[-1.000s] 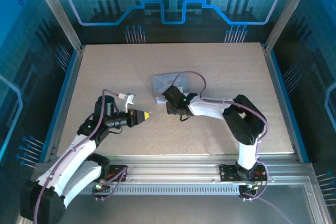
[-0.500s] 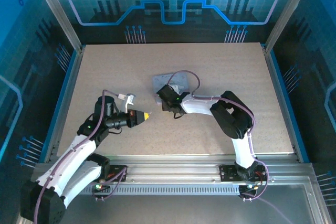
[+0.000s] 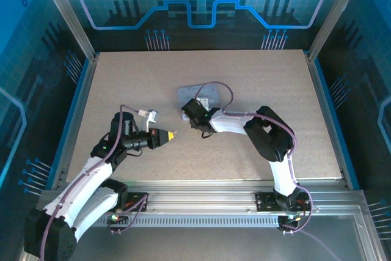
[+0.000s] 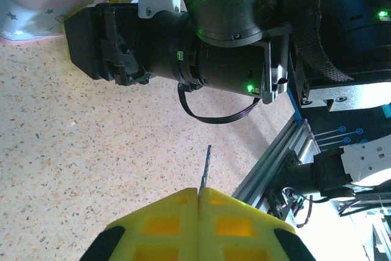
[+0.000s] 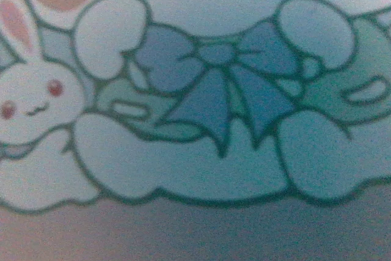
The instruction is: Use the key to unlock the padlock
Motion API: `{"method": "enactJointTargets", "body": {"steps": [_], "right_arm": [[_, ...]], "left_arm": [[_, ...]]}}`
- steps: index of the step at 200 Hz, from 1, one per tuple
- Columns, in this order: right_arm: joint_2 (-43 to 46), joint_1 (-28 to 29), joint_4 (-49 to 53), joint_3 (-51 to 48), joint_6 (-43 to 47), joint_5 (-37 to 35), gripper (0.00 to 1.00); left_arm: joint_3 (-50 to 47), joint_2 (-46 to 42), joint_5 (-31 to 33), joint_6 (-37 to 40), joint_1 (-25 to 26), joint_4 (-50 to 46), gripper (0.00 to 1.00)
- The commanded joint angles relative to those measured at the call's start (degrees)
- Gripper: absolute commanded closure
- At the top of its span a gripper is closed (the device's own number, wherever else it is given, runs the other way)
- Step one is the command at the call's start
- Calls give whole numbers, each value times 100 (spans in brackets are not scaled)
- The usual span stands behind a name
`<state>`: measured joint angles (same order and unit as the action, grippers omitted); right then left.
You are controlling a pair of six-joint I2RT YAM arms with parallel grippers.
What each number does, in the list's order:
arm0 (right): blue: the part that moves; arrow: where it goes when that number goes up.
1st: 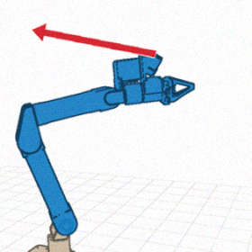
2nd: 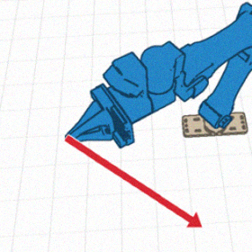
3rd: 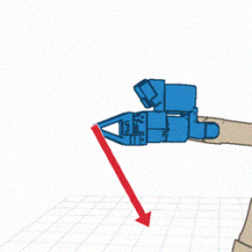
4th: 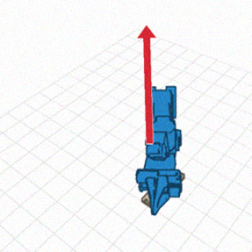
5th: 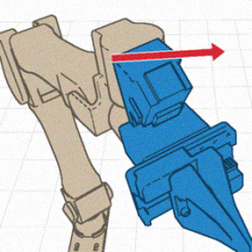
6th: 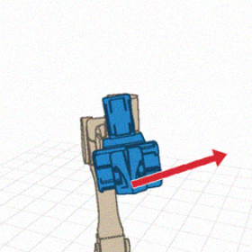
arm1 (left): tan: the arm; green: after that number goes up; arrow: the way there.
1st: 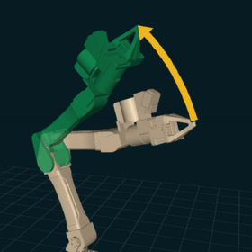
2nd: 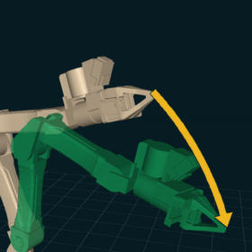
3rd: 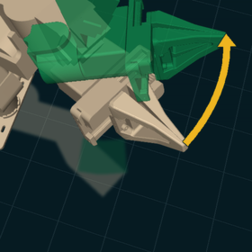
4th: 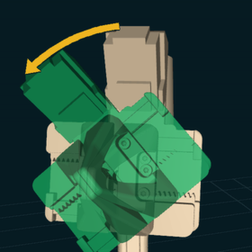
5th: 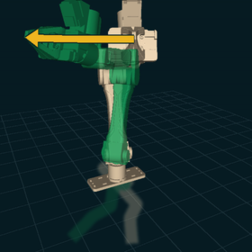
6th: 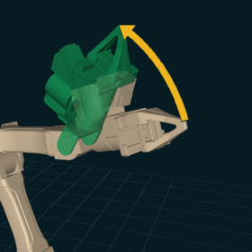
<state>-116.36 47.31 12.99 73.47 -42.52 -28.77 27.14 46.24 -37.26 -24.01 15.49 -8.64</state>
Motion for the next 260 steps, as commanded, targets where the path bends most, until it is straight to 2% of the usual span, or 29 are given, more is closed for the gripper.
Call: {"method": "enactJointTargets", "body": {"steps": [1, 20, 38, 87, 114, 157, 172, 204, 260], "right_arm": [[-100, 76, -1, 204, 49, -194, 70], [-32, 71, 31, 231, 140, -136, 80], [89, 76, 40, 237, 217, 58, 86], [480, 26, 708, 440, 121, 860, 94], [670, -83, 1232, 627, -90, 1508, 98], [910, -322, 1553, 728, -458, 2675, 100], [973, -421, 1641, 763, -553, 3005, 100], [1059, -620, 1637, 747, -753, 3725, 100], [1002, -779, 1482, 839, -856, 4838, 100]], "left_arm": [[-86, 5, -168, 2, -54, 111, 100], [-86, -6, -167, 10, -54, 97, 100], [-62, -35, -153, 45, -54, 68, 100], [-7, -139, -7, 174, -47, -40, 100], [-114, -185, 314, 299, 59, 98, 100], [-637, 142, 1452, 523, 932, 1287, 100], [-834, 394, 1727, 498, 1091, 1852, 100], [-1333, 899, 1926, 190, 1107, 3323, 100], [-1808, 1525, 1901, 439, 1113, 4821, 100]]}}
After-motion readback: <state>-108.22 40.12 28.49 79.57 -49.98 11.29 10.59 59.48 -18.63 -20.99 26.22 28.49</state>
